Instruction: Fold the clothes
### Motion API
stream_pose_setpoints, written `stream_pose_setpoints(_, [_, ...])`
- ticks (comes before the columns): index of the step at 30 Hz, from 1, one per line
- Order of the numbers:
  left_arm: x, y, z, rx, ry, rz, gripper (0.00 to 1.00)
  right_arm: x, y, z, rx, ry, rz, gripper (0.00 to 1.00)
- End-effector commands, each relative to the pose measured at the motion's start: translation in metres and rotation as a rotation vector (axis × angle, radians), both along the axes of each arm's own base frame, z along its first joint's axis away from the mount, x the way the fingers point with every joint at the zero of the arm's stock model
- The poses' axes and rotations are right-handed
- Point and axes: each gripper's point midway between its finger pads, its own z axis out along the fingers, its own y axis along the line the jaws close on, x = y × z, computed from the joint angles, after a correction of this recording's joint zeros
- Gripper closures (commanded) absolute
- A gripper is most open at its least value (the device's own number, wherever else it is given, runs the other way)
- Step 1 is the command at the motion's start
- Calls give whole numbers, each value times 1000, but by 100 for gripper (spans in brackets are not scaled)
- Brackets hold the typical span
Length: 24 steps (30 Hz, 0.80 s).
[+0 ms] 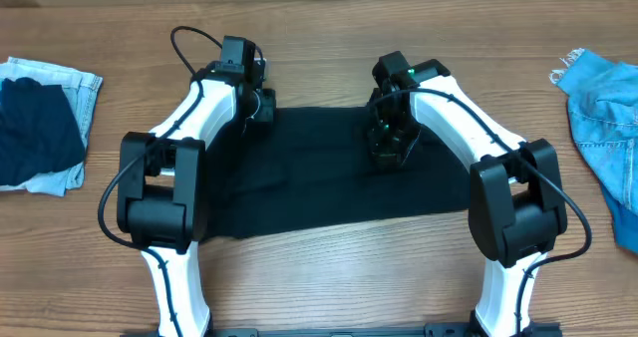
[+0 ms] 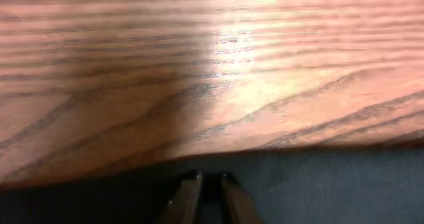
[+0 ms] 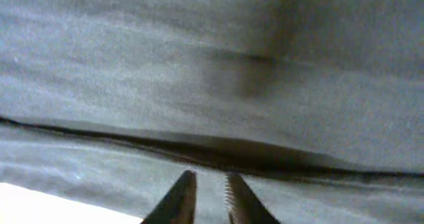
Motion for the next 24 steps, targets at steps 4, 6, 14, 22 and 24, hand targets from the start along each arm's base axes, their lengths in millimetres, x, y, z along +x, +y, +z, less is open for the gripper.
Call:
stream_pose_setpoints(4, [20,8,55,30,18,8,49,40,0,85,85,-251,-32,55])
stream_pose_setpoints(6, [19,12,77,39,32,15,39,45,-12,98,92,-283,-70,47])
stream_pose_setpoints(14, [0,64,149,74,100,122,28,75,-133,103,61,-295,-425,21])
stream_pose_setpoints(22, [-34,141,226,-65,110,375,38,70,-210,111,214,-282,-600,0])
stream_pose_setpoints(24, [-40,147,246,-54,60,365,35,65,-218,110,213,-270,-607,0])
